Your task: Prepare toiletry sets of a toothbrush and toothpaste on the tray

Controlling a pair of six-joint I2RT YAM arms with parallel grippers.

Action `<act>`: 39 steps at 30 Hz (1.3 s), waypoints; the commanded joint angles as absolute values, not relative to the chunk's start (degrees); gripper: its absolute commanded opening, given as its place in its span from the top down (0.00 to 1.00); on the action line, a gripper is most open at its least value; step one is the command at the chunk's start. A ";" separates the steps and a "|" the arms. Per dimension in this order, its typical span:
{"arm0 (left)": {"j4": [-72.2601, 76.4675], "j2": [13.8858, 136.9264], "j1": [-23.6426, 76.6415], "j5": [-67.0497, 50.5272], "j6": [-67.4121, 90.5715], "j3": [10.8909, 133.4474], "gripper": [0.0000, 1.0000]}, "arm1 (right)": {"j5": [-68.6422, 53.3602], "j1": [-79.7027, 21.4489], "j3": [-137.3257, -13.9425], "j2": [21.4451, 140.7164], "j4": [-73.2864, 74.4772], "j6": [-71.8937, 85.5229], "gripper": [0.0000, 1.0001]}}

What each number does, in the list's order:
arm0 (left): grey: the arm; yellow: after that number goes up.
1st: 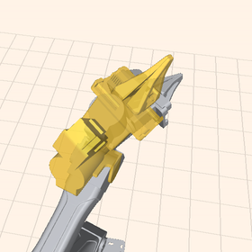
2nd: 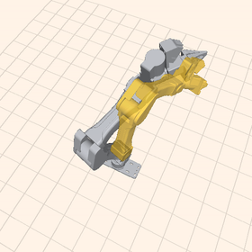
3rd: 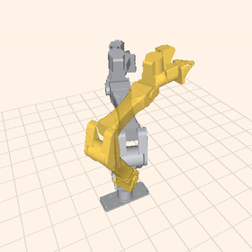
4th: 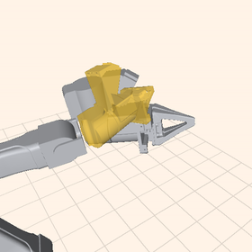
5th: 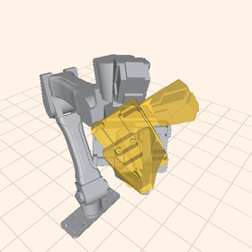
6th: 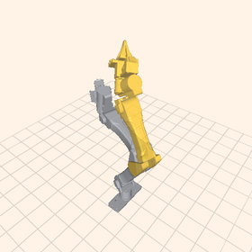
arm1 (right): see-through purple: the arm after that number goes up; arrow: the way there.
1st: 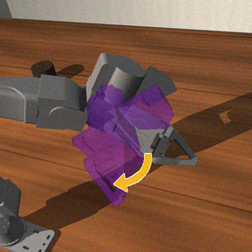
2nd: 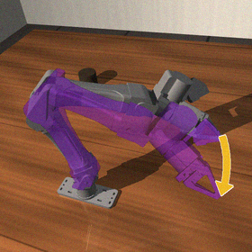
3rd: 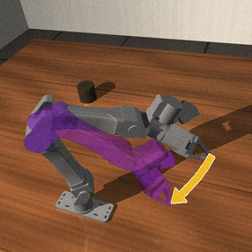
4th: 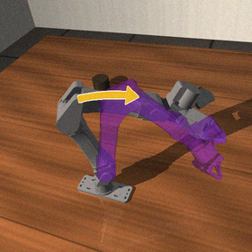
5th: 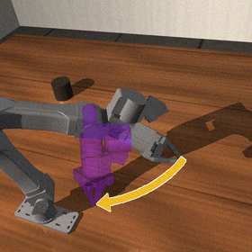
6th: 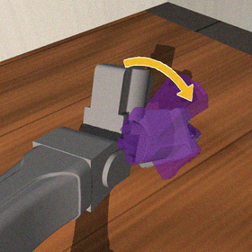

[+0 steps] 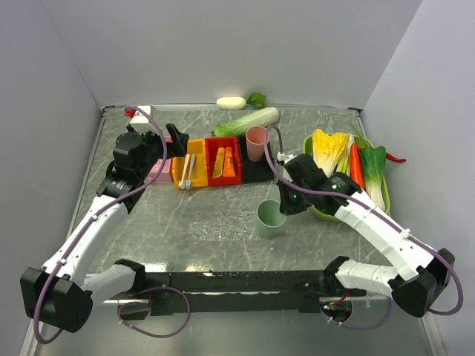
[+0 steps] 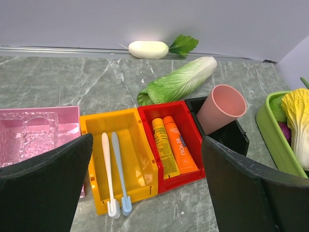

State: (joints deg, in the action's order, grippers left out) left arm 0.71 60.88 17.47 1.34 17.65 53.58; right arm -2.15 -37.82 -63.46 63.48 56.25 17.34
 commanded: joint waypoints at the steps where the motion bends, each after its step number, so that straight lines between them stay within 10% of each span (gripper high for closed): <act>1: 3.08 59.50 18.02 1.32 17.23 53.44 0.02 | 1.74 -39.55 -62.58 63.54 52.30 20.83 1.00; 39: 2.99 59.68 18.37 1.76 17.14 53.26 0.02 | 10.90 -40.08 -58.97 70.84 46.84 23.91 1.00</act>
